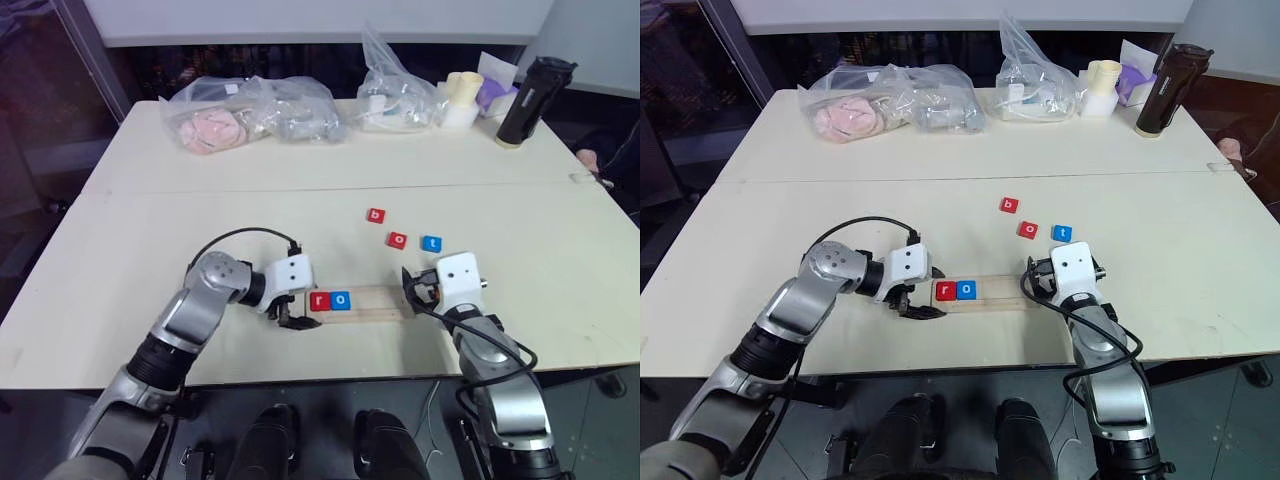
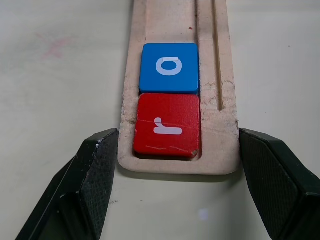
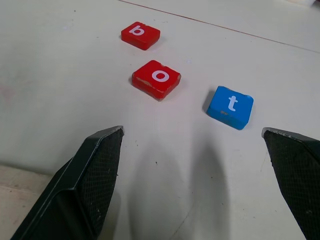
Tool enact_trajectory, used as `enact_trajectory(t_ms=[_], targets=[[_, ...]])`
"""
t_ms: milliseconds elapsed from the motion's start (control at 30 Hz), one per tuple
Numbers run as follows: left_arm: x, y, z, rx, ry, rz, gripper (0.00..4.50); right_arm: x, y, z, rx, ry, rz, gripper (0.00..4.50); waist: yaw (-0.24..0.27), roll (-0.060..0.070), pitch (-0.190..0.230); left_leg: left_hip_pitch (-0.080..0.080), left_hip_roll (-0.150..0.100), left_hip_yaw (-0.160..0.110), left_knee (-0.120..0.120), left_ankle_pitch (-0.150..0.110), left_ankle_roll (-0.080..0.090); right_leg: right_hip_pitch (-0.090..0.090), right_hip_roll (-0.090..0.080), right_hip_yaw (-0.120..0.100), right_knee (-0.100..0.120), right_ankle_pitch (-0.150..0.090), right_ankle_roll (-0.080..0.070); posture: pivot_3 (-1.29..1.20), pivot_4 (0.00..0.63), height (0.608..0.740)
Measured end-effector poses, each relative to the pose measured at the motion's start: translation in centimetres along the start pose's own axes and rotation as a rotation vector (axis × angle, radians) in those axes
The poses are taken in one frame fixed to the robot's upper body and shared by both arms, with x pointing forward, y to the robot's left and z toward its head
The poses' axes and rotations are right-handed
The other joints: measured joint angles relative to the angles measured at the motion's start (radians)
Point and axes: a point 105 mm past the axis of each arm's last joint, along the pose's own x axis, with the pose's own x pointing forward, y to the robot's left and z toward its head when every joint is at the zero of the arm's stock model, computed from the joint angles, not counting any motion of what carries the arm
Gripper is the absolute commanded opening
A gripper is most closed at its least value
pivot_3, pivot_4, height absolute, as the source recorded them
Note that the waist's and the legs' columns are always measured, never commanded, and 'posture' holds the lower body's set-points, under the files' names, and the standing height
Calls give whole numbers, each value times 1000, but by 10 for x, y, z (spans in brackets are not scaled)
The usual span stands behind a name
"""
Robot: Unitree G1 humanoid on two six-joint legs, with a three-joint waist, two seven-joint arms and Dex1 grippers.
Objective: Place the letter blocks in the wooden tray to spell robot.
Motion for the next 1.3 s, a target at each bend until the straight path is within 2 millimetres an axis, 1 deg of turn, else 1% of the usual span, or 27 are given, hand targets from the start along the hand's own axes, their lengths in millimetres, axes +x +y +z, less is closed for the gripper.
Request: enact_trajectory(t_ms=[100, 267, 733, 767, 800, 1167, 1233, 1300], targets=[[1, -7, 1, -12, -14, -14, 3192, 0, -1, 0, -1, 1, -1, 4500, -1, 0, 0, 0, 0, 0, 0, 0, 0, 0, 0, 0, 0, 0, 0, 0, 150, 738], [-1, -13, 1, 7, -2, -38, 3192, 0, -1, -1, -4, 6, -2, 4500, -1, 0, 0, 0, 0, 0, -1, 0, 0, -1, -1, 0, 0, 0, 0, 0, 150, 738], [-1, -14, 1, -6, -12, -33, 3192, 0, -1, -2, -3, 14, -2, 4500, 0, 0, 0, 0, 0, 0, -1, 0, 0, -1, -1, 0, -1, 0, 0, 0, 150, 738], [-1, -14, 1, -10, -12, -32, 4251, 0, -1, -2, -3, 14, -2, 4500, 0, 0, 0, 0, 0, 0, -1, 0, 0, -1, -1, 0, -1, 0, 0, 0, 150, 738], [0, -14, 0, -15, -12, -30, 4469, 0, -1, -2, -3, 14, -2, 4500, 0, 0, 0, 0, 0, 0, -1, 0, 0, -1, -1, 0, -1, 0, 0, 0, 150, 738], [3, -17, 1, -48, -34, -6, 4469, 0, -1, -2, -4, 15, -2, 4500, -1, 1, 1, 0, 0, 0, -2, 0, 0, -1, -2, 0, -1, 0, 0, 0, 150, 738], [2, -17, 1, -69, -49, 8, 4469, 0, -1, -2, -4, 15, -1, 4500, -1, 1, 1, 0, 0, 0, -2, 0, 0, -1, -2, 0, -1, 0, 0, 0, 150, 738], [-4, -14, 3, -79, -62, 27, 4469, 0, -1, -2, -4, 15, 0, 4500, -1, 1, 1, 0, 0, 0, -2, 0, 0, -1, -2, 0, -1, 0, 0, 0, 150, 738]])
